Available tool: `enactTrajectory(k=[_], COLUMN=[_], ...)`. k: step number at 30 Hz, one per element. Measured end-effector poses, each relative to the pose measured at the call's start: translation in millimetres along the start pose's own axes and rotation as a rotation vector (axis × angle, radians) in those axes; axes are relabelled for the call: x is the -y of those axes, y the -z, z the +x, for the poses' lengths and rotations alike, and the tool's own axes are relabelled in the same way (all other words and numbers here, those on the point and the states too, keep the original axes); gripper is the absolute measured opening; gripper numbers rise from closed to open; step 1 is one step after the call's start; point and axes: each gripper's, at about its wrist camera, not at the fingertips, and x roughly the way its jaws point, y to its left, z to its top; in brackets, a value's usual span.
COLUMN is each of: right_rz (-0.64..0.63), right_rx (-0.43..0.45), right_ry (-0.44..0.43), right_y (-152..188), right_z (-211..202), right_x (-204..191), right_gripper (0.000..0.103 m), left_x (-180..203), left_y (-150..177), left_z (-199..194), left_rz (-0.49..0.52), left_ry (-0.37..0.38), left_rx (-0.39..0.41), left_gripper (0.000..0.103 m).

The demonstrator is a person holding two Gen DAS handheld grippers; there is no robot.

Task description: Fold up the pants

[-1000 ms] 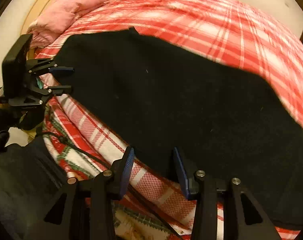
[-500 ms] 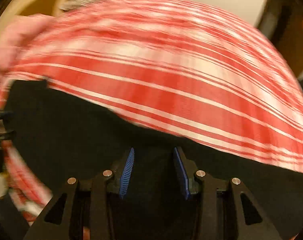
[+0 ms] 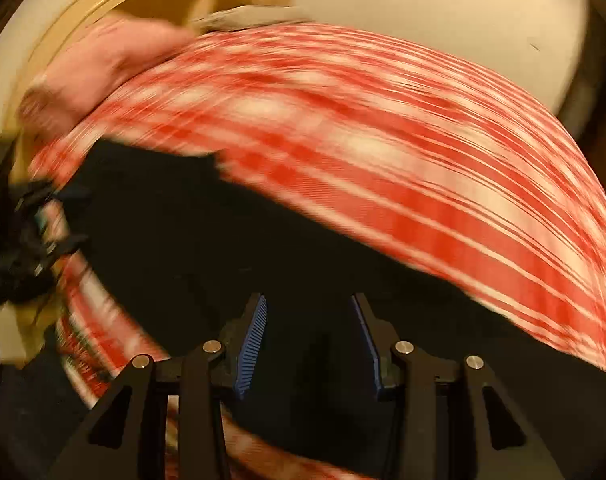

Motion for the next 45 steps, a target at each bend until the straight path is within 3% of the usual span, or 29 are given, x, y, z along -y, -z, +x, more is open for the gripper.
enactTrajectory(k=[2, 5, 7, 11, 13, 15, 18, 21, 24, 27, 33, 37, 40, 45], right_rz=[-0.052, -0.013, 0.045, 0.118, 0.161, 0.23, 0.309, 0.402, 0.359, 0.384, 0.511, 0.582, 0.578, 0.503], right_rx=[-0.043, -0.103, -0.099, -0.058, -0.038, -0.064, -0.07, -0.024, 0.018, 0.055, 0.104, 0.05, 0.052, 0.035], right_ry=[0.062, 0.121, 0.053, -0.043, -0.05, 0.0, 0.142, 0.048, 0.117, 0.112, 0.196, 0.25, 0.281, 0.358], right_y=[0.7, 7.6, 10.4, 15.8, 17.2, 20.6, 27.5, 31.9, 30.1, 35.7, 73.1, 100.5, 115.5, 112.7], right_z=[18.3, 41.2, 37.8, 12.6, 7.5, 13.6, 24.8, 17.0, 0.2, -20.3, -67.0, -63.4, -59.2, -63.2], right_x=[-17.6, -0.8, 17.0, 41.2, 54.2, 78.3, 117.4, 139.7, 133.2, 141.3, 190.8, 224.1, 235.6, 224.4], right_gripper=[0.045, 0.047, 0.051, 0.051, 0.051, 0.051, 0.051, 0.051, 0.052, 0.052, 0.052, 0.052, 0.052, 0.052], left_x=[4.4, 9.6, 9.1, 4.7, 7.8, 16.1, 32.8, 44.7, 58.3, 74.3, 111.2, 119.4, 120.6, 124.8], left_y=[-3.7, -3.9, 2.4, 0.6, -5.9, -15.7, -30.5, -41.7, -58.1, -76.9, -95.4, -95.3, -93.1, -93.1], left_z=[2.4, 12.1, 20.8, 16.0, 10.7, 6.1, 8.1, 11.4, 8.6, 10.9, 43.4, 72.4, 75.8, 74.2], left_rz=[0.017, 0.041, 0.041, 0.003, -0.008, 0.004, 0.064, 0.09, 0.101, 0.123, 0.202, 0.187, 0.173, 0.181], left_ry=[0.002, 0.01, 0.003, 0.027, 0.051, 0.077, 0.081, 0.099, 0.139, 0.195, 0.192, 0.154, 0.147, 0.136], left_rx=[0.004, -0.022, -0.064, -0.044, -0.014, 0.012, 0.023, 0.021, 0.048, 0.072, 0.041, -0.035, -0.042, -0.062], left_gripper=[0.064, 0.064, 0.065, 0.065, 0.065, 0.065, 0.069, 0.069, 0.069, 0.076, 0.077, 0.077, 0.087, 0.089])
